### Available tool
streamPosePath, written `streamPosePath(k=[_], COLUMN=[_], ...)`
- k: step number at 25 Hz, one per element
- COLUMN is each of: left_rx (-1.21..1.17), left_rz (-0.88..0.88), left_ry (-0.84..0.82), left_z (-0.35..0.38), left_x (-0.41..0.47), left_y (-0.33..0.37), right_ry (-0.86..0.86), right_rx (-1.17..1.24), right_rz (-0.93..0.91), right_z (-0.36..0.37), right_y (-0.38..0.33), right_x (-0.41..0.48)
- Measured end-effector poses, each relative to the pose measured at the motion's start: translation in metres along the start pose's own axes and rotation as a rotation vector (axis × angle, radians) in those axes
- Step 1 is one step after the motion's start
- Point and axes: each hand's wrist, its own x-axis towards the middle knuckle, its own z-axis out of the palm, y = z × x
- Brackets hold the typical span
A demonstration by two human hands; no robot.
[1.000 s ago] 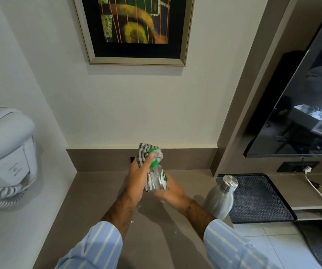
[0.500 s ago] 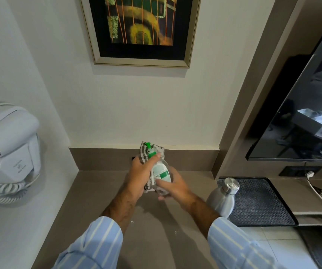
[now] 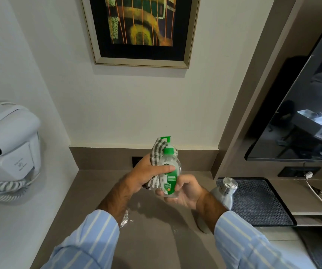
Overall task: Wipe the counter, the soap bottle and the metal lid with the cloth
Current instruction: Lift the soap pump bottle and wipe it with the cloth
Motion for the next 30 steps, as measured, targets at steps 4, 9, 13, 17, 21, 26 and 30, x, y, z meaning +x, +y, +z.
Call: streamPosePath(k=[4, 9, 13, 17, 21, 26, 30], left_rx=[0.084, 0.005, -0.080, -0.026, -0.068, -0.144, 0.508], left_rz=[0.017, 0.043, -0.011, -0.060, -0.084, -0.256, -0.417], left_ry=[0.131, 0.516, 0.305, 0.452, 0.305, 0.202, 0.360], left_z=[0.000, 0.029, 0.020, 0.022, 0.017, -0.021, 0.002], left_x=[0.007, 0.004, -0.002, 0.002, 0.007, -0.008, -0.008], left_y=[-0.001, -0.014, -0.013, -0.003, -0.018, -0.079, -0.146], right_ry=[0.290, 0.697, 0.318, 0.263, 0.392, 0.504, 0.818], right_rx=[-0.301, -1.072, -0.813, -0.634, -0.625, -0.333, -0.526], right_rz=[-0.158, -0.434, -0.066, -0.038, -0.140, -0.145, -0.143], right_z=[0.012, 0.020, 0.012, 0.016, 0.008, -0.019, -0.044], right_y=[0.005, 0.009, -0.004, -0.004, 0.005, 0.022, 0.028], right_x=[0.005, 0.024, 0.011, 0.011, 0.011, -0.007, -0.008])
